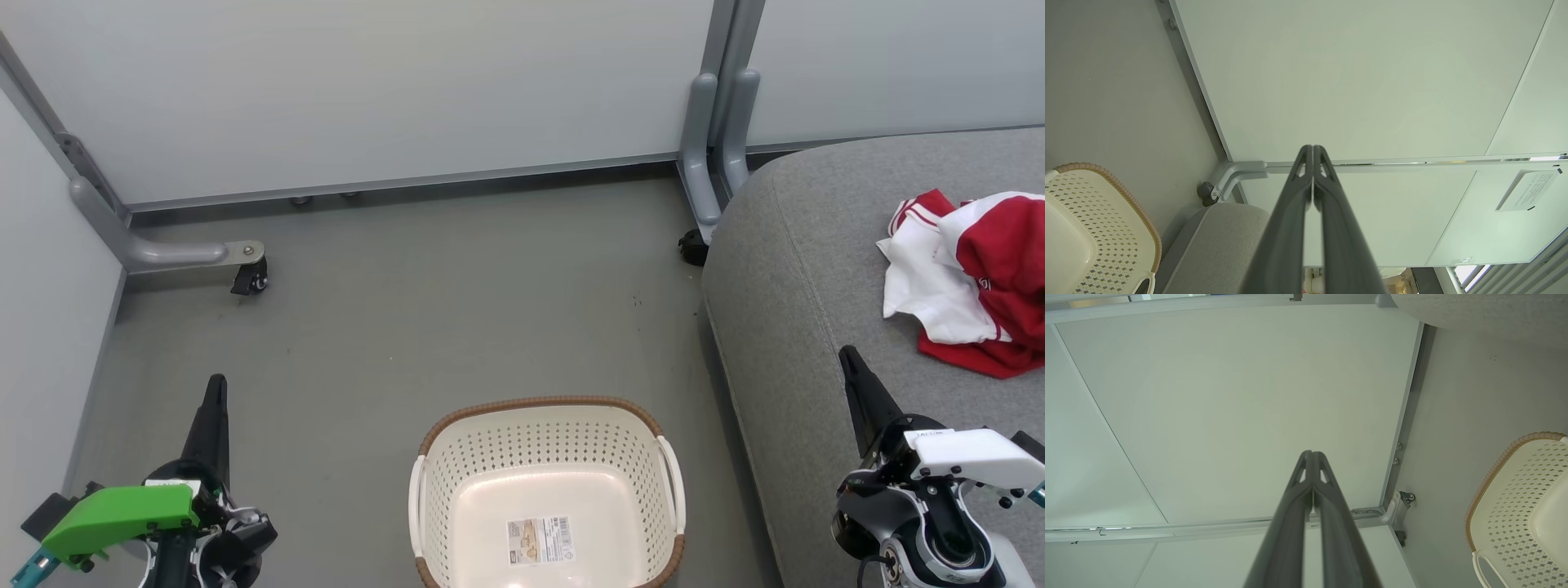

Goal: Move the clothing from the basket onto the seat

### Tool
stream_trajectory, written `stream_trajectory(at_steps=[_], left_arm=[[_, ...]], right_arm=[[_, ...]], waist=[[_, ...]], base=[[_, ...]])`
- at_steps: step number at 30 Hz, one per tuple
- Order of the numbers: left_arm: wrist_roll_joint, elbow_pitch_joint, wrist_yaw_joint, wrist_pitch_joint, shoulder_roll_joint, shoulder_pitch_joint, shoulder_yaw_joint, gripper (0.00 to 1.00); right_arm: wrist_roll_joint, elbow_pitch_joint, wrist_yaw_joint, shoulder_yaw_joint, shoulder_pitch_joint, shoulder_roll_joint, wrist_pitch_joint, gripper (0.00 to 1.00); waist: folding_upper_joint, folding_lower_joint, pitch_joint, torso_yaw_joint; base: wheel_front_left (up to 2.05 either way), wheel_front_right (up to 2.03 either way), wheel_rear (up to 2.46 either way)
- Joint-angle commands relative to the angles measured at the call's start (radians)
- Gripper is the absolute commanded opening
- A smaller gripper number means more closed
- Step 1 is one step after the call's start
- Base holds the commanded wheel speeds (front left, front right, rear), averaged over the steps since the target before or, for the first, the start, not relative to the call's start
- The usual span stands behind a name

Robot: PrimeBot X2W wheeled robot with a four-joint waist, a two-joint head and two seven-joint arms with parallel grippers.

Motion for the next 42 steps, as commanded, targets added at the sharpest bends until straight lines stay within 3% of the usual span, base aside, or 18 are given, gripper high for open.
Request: stream_trajectory(at_steps=[1, 42], left_arm=[[-0.003, 0.0, -0.004, 0.003, 0.002, -0.012, 0.002, 0.0], [-0.003, 0.0, -0.004, 0.003, 0.002, -0.012, 0.002, 0.0]], right_arm=[[-0.007, 0.002, 0.0, -0.004, -0.006, 0.001, 0.005, 0.0], [-0.013, 0.003, 0.0, -0.011, -0.007, 0.006, 0.011, 0.0]], waist=[[0.0, 0.0, 0.0, 0.0], [0.0, 0.0, 0.0, 0.0]], base=[[0.0, 0.0, 0.0], [0.0, 0.0, 0.0]])
